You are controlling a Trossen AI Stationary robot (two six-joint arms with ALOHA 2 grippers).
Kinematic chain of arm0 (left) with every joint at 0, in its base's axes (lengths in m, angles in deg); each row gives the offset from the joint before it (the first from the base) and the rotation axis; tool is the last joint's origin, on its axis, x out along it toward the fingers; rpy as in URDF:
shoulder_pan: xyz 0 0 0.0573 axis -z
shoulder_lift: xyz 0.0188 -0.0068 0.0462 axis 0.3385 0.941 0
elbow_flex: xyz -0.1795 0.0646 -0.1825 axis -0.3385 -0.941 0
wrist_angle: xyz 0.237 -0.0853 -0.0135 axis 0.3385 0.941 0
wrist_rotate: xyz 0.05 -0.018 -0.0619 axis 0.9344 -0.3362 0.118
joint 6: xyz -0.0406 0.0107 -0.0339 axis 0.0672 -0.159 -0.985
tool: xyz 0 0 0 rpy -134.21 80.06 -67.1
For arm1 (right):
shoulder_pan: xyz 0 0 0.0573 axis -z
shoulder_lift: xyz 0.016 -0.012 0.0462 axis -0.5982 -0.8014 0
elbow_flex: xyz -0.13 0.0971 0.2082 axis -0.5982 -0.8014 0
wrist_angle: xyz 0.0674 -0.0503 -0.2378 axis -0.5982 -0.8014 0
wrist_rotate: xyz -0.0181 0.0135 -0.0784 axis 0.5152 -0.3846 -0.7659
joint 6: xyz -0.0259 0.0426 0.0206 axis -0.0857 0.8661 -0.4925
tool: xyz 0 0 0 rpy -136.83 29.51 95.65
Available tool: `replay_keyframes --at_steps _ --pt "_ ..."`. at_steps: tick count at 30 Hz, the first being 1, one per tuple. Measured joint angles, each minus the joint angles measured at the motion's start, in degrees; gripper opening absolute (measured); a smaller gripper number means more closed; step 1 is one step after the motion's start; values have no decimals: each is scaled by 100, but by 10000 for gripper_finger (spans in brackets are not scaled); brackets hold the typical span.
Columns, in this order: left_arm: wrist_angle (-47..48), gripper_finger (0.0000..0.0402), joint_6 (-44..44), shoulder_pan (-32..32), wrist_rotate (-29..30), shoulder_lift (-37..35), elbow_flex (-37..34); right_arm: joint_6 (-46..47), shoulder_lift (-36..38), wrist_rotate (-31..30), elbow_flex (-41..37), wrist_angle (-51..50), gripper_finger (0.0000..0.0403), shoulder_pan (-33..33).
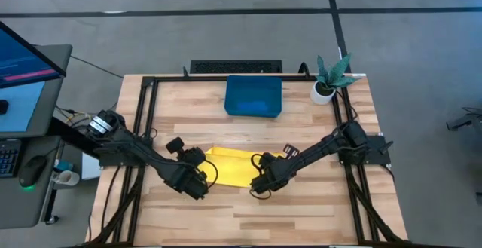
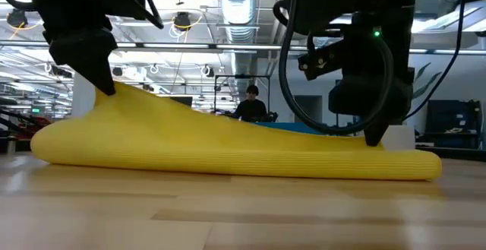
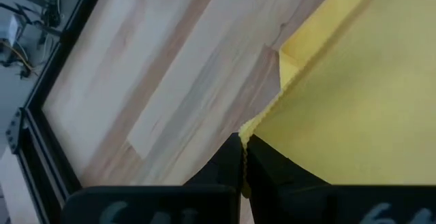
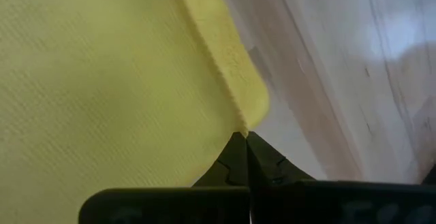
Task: Roll microfiber towels into tight, uniform cylinder then place into a basket
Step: Roll the yellow microfiber cloth
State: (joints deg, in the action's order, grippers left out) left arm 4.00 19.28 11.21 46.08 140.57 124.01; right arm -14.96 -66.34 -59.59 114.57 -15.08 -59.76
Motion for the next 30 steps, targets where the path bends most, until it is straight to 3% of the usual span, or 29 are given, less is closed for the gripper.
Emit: replay_keyframes --at_steps 17,30 --pt "-87 7 378 -119 -5 -2 0 -2 0 -2 -23 103 2 30" --pt "-89 99 739 -276 0 -2 0 0 0 -11 -19 245 2 109"
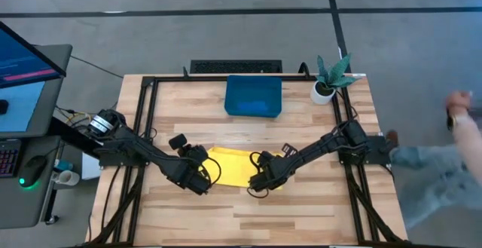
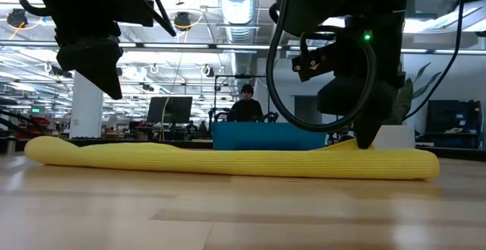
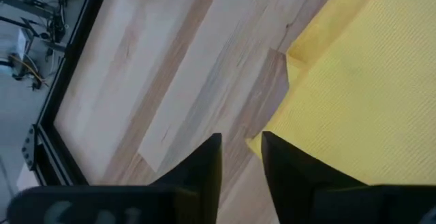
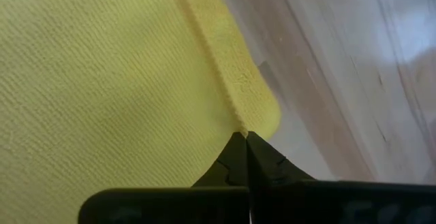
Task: Roll microfiber towels into tight, uniform cylinder then place into a basket
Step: Roll the yellow microfiber cloth
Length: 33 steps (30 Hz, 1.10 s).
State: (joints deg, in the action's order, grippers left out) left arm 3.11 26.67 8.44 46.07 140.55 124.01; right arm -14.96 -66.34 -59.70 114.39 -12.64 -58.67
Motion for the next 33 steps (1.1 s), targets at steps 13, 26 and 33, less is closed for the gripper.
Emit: replay_keyframes --at_steps 13,26,33 --pt "-633 113 461 4 -433 -2 0 -13 0 11 0 6 99 19" --pt "-1466 113 1018 7 -406 -4 0 -357 260 -310 9 -1261 173 -161" --pt "-1820 113 1307 0 -410 -7 4 -682 704 -406 5 -909 154 -777"
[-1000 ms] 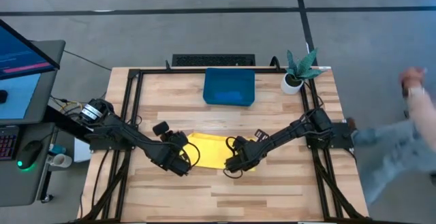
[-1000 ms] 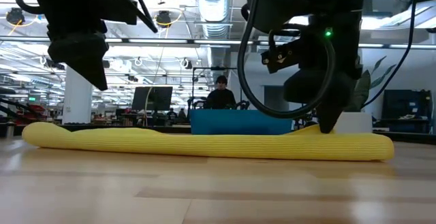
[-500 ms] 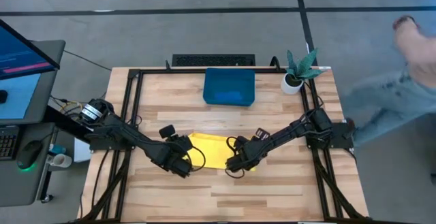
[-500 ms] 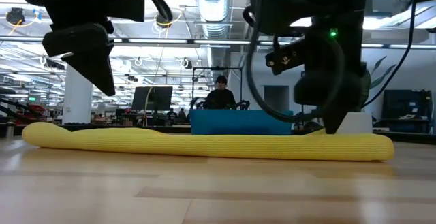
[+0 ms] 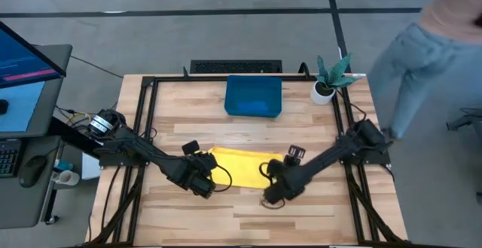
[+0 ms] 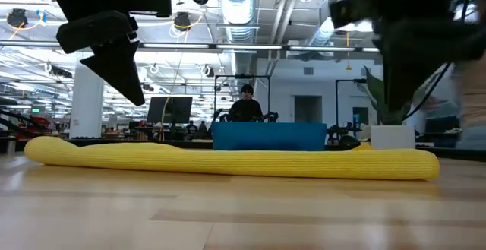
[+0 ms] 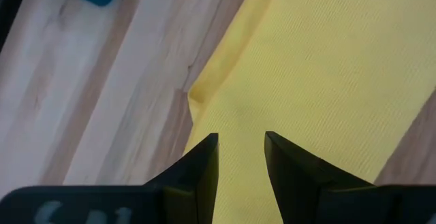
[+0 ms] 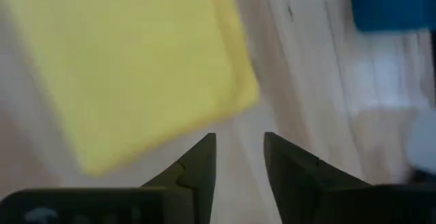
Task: Roll microfiber towels into tight, uniform cylinder then place into a basket
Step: Roll the yellow microfiber cloth
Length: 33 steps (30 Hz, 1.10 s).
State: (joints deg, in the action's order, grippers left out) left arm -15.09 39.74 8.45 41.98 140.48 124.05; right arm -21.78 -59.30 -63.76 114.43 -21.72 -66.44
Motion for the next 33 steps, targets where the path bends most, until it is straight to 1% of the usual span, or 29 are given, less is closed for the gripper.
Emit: replay_keyframes --at_steps 4,8,12,15,17,20,23,28,33 --pt "-55 113 -2 2 -42 17 0 80 85 -477 2 652 135 -397" --pt "-183 113 112 -20 -176 216 -6 -431 55 -591 0 1401 118 -617" --pt "-669 113 404 -116 -364 446 -251 -1038 55 -714 0 1990 105 -592" --pt "-1157 113 493 -205 -395 468 -507 -1378 55 -723 0 2099 97 -487" --pt "-1367 113 586 -277 -453 468 -643 -1425 53 -714 0 2119 93 -394" --pt "-1662 113 639 -394 -835 465 -853 -1433 29 -611 -24 2325 86 -204" --pt "-2132 113 581 -436 -1120 414 -1141 -1600 -9 -516 -232 2589 78 -55" --pt "-2481 113 188 -349 -1179 416 -1370 -1830 -9 246 -764 3231 66 25" --pt "-2576 113 31 -257 -1289 409 -1375 -1744 -9 471 -1127 3451 63 42"
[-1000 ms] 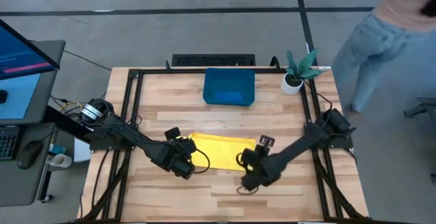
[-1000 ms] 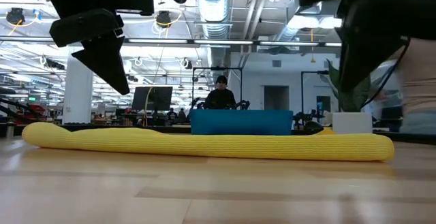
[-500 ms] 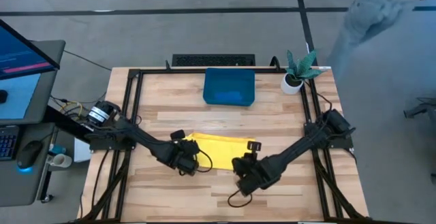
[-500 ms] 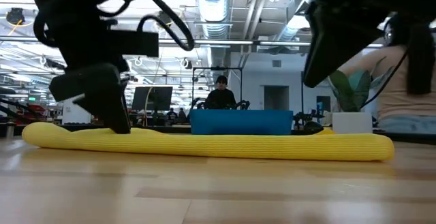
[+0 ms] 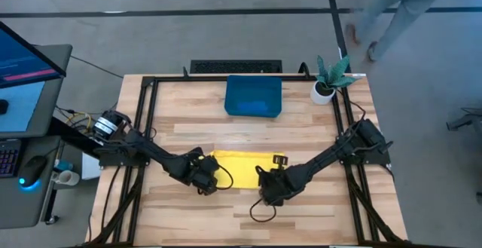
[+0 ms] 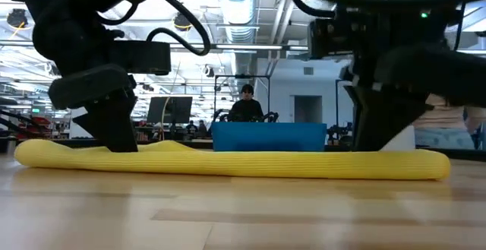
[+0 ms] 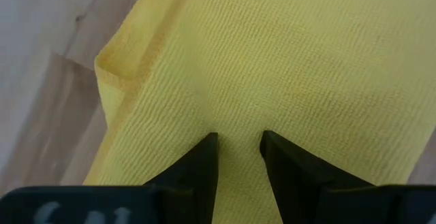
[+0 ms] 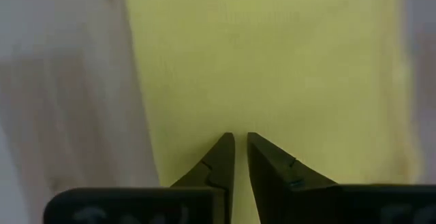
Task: Roll microfiber towels into tight, uniform cylinder then place into a basket
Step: Roll the yellow microfiber cloth
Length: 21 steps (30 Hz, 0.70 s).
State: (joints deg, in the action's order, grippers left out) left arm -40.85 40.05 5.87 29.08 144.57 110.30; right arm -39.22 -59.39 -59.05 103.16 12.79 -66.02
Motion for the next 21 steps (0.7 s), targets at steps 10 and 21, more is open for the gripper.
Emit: replay_keyframes --at_steps 10,21 --pt "147 113 121 54 91 -115 9 805 48 692 -429 91 63 -184" --pt "1092 113 -562 455 -180 -419 -58 1110 36 847 -440 -353 63 -251"
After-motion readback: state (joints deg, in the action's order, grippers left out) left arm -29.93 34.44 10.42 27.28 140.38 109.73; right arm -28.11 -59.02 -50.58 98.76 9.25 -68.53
